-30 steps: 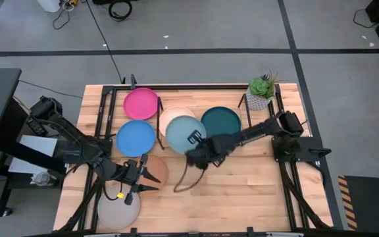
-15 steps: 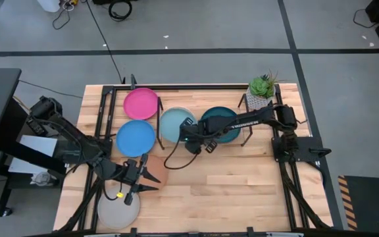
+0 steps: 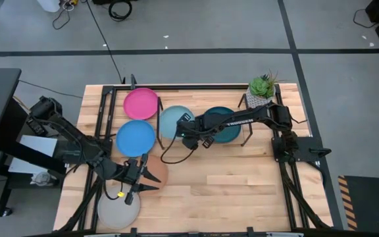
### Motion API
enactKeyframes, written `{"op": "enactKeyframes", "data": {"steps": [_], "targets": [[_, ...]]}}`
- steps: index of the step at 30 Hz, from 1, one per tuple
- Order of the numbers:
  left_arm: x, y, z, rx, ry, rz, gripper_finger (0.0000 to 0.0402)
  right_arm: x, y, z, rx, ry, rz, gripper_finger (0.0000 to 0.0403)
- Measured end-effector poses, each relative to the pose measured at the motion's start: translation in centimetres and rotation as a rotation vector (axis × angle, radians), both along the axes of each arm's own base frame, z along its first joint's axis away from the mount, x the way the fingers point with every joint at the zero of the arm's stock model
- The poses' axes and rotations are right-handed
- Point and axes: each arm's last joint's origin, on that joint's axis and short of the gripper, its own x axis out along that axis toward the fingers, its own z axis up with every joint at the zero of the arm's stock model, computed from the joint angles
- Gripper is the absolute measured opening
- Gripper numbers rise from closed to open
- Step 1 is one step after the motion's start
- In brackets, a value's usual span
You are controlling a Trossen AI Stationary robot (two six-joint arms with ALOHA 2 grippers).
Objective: Place and stack plates onto a shelf
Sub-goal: Stack the light blue plate on top of the light orange plate on the shelf
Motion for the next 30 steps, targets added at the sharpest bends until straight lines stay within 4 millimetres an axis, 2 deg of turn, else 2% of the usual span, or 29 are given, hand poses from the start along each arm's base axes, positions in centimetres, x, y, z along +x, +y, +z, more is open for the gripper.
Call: {"op": "enactKeyframes", "data": {"steps": [3, 7, 13, 20, 25, 30], "targets": [[0.0, 0.0, -0.1, 0.005, 0.005, 0.000, 0.0119, 0.1, -0.2, 0.0, -0.007, -0.011, -0.014, 0.0070], [0.0, 0.0, -0.2, 0.023, 0.013, -0.001, 0.0119, -0.2, 0.3, 1.2, -0.008, -0.058, -0.044, 0.0084], [0.0, 0.0, -0.2, 0.021, 0.015, 0.000, 0.0119, -0.3, 1.2, 2.2, 0.010, -0.120, -0.060, 0.0085], [0.2, 0.3, -0.2, 0.004, 0.013, 0.015, 0.0119, 0.5, -1.2, 2.6, 0.075, -0.256, -0.180, 0.0084], [0.2, 0.3, -0.2, -0.001, 0.022, 0.015, 0.0119, 0.3, -2.6, 1.5, 0.136, -0.255, -0.169, 0.0084], [0.2, 0.3, -0.4, 0.012, 0.037, 0.016, 0.0119, -0.1, -2.9, -0.3, 0.162, -0.230, -0.138, 0.0084]]}}
